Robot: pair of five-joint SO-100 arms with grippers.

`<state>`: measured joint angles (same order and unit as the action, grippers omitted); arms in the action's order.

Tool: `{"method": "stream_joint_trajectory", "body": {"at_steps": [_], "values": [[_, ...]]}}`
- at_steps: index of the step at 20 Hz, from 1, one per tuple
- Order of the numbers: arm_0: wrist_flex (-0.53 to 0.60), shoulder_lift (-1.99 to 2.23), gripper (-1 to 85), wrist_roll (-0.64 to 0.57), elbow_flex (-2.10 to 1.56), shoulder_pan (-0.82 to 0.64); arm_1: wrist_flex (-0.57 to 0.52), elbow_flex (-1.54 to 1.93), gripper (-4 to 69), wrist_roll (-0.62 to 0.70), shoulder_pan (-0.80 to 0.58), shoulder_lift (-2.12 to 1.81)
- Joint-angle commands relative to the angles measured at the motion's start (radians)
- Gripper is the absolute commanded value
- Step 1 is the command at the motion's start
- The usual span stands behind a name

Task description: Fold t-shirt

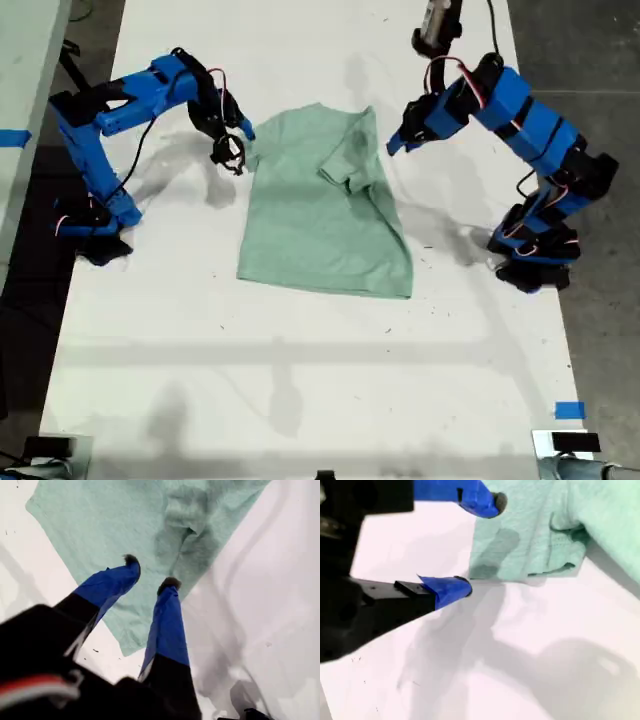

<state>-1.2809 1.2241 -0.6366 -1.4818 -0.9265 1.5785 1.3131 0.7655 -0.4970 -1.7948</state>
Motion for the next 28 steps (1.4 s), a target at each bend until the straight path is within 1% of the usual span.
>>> {"method": "stream_joint_trajectory", "body": {"at_steps": [1, 3, 4, 5, 6, 8, 11, 16, 18, 20, 22, 23, 25, 28], "values": [[-0.006, -0.084, 26.9, -0.006, 0.132, -0.028, -0.032, -0.011, 12.3, -0.014, 0.018, -0.077], [-0.034, -0.186, 25.3, -0.003, 0.218, -0.043, -0.032, -0.008, 11.9, -0.017, 0.025, -0.084], [-0.071, -0.258, 22.0, -0.003, 0.285, -0.052, -0.032, -0.002, 11.7, -0.02, 0.026, -0.091], [-0.16, -0.353, 17.0, 0.0, 0.405, -0.064, -0.032, 0.006, 11.4, -0.021, 0.026, -0.098], [-0.224, -0.414, 7.7, 0.0, 0.499, -0.071, -0.032, 0.012, 11.2, -0.023, 0.028, -0.104], [-0.227, -0.428, 1.1, -0.015, 0.525, -0.078, -0.032, 0.028, 11.0, -0.026, 0.028, -0.123], [-0.249, -0.411, 0.0, -0.02, 0.523, -0.097, -0.032, 0.043, 10.7, -0.028, 0.025, -0.146], [-0.321, -0.133, 0.0, -0.028, 0.471, -0.184, -0.035, 0.101, 9.9, -0.032, 0.014, -0.19], [-0.325, -0.041, 0.0, -0.046, 0.495, -0.167, -0.044, 0.137, 9.6, -0.035, 0.009, -0.215], [-0.293, 0.003, 0.0, -0.04, 0.522, -0.086, -0.057, 0.169, 9.5, -0.038, 0.003, -0.232], [-0.288, -0.051, 0.0, -0.009, 0.623, 0.005, -0.063, 0.184, 9.4, -0.043, 0.002, -0.239], [-0.267, -0.089, 0.0, 0.002, 0.666, 0.046, -0.063, 0.189, 9.3, -0.044, 0.005, -0.241], [-0.186, -0.15, 0.0, 0.023, 0.713, 0.117, -0.063, 0.201, 9.2, -0.048, 0.011, -0.25], [-0.077, -0.235, 0.0, 0.08, 0.749, 0.169, -0.061, 0.225, 9.1, -0.058, 0.025, -0.27]]}}
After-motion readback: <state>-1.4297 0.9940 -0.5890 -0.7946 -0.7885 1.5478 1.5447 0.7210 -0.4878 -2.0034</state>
